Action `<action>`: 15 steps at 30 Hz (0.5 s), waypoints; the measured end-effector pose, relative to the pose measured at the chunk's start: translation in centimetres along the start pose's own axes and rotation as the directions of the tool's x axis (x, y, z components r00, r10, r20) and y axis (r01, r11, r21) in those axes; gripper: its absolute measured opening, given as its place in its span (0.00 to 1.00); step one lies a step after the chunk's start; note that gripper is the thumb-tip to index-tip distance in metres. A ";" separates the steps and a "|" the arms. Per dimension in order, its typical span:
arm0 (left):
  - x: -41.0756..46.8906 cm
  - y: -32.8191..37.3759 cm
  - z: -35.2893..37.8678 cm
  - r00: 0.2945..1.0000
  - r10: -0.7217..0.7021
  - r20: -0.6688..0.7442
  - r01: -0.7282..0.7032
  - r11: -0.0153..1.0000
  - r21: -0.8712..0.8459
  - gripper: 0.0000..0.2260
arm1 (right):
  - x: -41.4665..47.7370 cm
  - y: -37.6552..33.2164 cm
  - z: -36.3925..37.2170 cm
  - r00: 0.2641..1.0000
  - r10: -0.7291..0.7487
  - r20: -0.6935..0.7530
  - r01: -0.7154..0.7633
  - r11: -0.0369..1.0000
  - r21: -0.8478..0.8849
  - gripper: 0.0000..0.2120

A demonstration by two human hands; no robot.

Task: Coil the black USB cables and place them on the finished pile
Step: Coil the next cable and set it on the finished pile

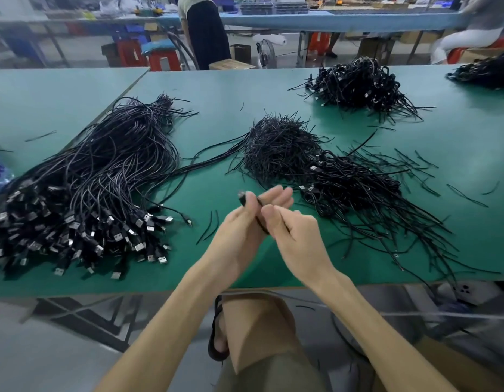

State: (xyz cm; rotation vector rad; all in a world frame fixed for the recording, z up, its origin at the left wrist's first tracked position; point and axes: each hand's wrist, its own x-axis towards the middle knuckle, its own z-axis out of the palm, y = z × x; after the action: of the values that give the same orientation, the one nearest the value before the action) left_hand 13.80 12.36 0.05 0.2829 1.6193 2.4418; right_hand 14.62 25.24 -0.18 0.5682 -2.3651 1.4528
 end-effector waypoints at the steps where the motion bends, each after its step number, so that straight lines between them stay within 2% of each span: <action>1: 0.3 0.5 0.3 1.000 0.011 -0.020 -0.014 0.983 -0.184 0.26 | -0.3 0.2 0.1 1.000 -0.020 0.017 0.021 0.999 -0.032 0.23; 3: 0.9 2.3 -0.1 0.988 0.028 -0.150 -0.094 0.884 -0.457 0.19 | -0.7 1.0 -0.1 0.998 -0.038 0.059 0.044 0.993 -0.108 0.24; 4: 0.9 3.3 -0.5 0.986 0.005 -0.165 -0.094 0.838 -0.537 0.12 | -0.8 1.5 -0.4 0.997 -0.032 0.072 0.042 0.989 -0.142 0.23; 5: 0.7 4.1 -0.7 0.988 0.000 -0.155 -0.090 0.811 -0.577 0.06 | -0.8 2.0 -0.8 0.997 -0.020 0.078 0.033 0.985 -0.168 0.23; 6: 0.4 4.6 -1.0 0.991 -0.010 -0.136 -0.068 0.828 -0.556 0.07 | -0.6 2.3 -1.3 0.997 0.002 0.076 0.013 0.981 -0.192 0.22; 7: 0.0 4.9 -1.2 0.995 -0.009 -0.096 -0.035 0.894 -0.446 0.13 | -0.1 2.6 -1.8 0.997 0.022 0.070 -0.006 0.975 -0.220 0.22; 8: -0.3 4.9 -1.2 0.999 0.010 -0.048 -0.021 0.974 -0.226 0.16 | 0.5 2.6 -2.2 0.997 0.038 0.066 -0.020 0.968 -0.249 0.21; 9: -0.6 4.5 -1.0 0.999 0.041 0.003 -0.041 0.994 0.101 0.18 | 1.1 2.5 -2.4 0.997 0.049 0.065 -0.029 0.960 -0.279 0.22; 10: -0.7 3.7 -0.5 0.996 0.061 0.063 -0.083 0.883 0.461 0.18 | 1.6 2.3 -2.5 0.996 0.059 0.066 -0.036 0.952 -0.303 0.23; 11: -0.7 2.8 0.0 0.991 0.070 0.114 -0.130 0.691 0.711 0.18 | 1.9 2.2 -2.3 0.995 0.071 0.065 -0.048 0.955 -0.294 0.23; 12: -0.6 2.0 0.5 0.989 0.087 0.118 -0.146 0.549 0.823 0.18 | 2.0 2.2 -1.9 0.994 0.090 0.055 -0.076 0.971 -0.228 0.22; 13: -0.7 1.5 0.8 0.987 0.137 0.082 -0.141 0.510 0.848 0.18 | 2.0 2.0 -1.6 0.993 0.117 0.026 -0.113 0.986 -0.119 0.22; 15: -0.7 0.9 0.6 0.965 0.260 -0.022 -0.145 0.605 0.783 0.17 | 1.8 1.4 -1.0 0.987 0.156 -0.030 -0.154 0.986 0.056 0.23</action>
State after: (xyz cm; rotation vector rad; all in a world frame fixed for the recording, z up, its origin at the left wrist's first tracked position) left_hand 14.60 12.38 1.08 0.4468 2.7859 1.7256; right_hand 12.42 26.44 -0.04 0.3753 -2.3964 1.5829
